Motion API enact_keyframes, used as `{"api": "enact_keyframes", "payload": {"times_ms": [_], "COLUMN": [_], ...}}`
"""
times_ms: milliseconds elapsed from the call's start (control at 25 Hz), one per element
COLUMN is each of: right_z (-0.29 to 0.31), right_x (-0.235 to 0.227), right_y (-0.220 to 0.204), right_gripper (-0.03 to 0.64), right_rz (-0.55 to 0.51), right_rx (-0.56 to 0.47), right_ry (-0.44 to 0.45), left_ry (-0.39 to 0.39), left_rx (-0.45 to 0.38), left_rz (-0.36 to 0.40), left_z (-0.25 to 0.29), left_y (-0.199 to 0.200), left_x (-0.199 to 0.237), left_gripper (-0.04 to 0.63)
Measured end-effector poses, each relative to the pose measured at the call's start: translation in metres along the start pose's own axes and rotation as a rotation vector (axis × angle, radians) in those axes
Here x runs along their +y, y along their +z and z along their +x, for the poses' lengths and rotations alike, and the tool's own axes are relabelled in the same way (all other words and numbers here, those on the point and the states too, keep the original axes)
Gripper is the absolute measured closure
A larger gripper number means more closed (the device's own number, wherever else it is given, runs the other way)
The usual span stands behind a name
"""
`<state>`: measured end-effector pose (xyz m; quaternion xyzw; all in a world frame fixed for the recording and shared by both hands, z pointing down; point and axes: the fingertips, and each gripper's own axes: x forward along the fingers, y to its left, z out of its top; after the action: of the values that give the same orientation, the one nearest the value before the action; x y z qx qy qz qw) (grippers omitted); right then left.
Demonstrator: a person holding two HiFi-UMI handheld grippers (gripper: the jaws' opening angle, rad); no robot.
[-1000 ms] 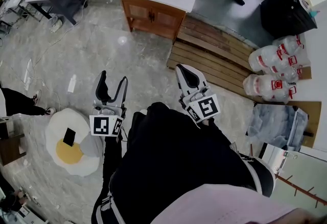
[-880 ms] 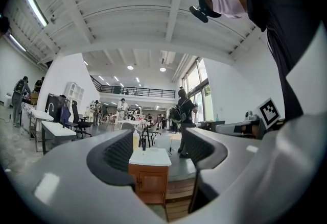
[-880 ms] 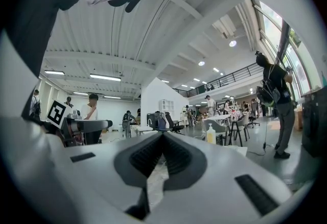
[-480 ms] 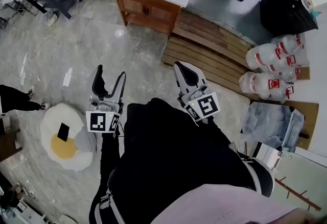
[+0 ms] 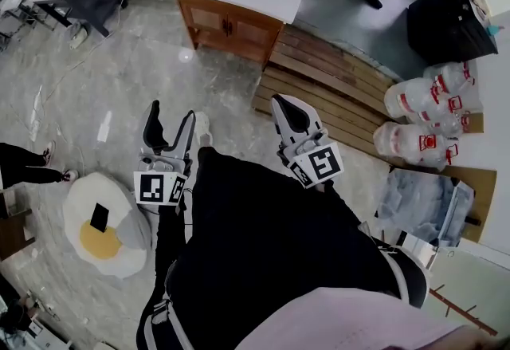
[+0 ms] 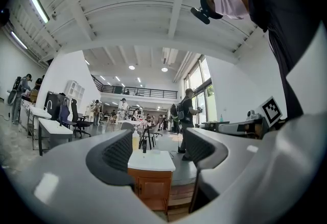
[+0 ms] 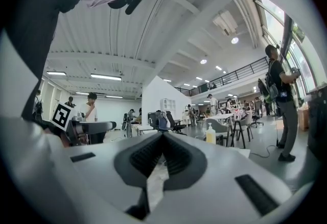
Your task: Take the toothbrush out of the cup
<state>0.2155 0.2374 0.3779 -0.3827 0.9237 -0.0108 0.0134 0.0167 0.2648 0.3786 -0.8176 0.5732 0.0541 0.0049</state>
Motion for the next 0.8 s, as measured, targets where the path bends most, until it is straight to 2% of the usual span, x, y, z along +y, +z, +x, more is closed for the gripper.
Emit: {"api": "enact_keyframes", "payload": {"times_ms": [120,280,600,800], "right_z": [0.044,0.125,0.314,0.397], "right_x": [-0.010,-0.030,-0.068,-0.097], "right_y": [-0.006,-0.005,0.023,0.032], "right_gripper": [0.618,0.618,0.617,0.617], "right_rz": [-0.011,-0.031,-0.079,-0.117], "right_rx": [0.000,-0.013,-0.035,-0.044], "right_ry": [-0.008,-0.041,-0.074,-0.127], "left_ry": [-0.012,-0.034,-0.070,-0.096], "left_rx": [-0.009,-0.020,-0.028,-0.030], "left_rz": [0.005,-0.001,0.020,0.012], "left_z": [0.029,0.082,0.201,0.255], "left_y": [-0.007,-0.012,0.010,0.013], "left_x": [0.036,0.105,0.270,0.340], "left_gripper": [0.284,0.284,0.284,0.284]}}
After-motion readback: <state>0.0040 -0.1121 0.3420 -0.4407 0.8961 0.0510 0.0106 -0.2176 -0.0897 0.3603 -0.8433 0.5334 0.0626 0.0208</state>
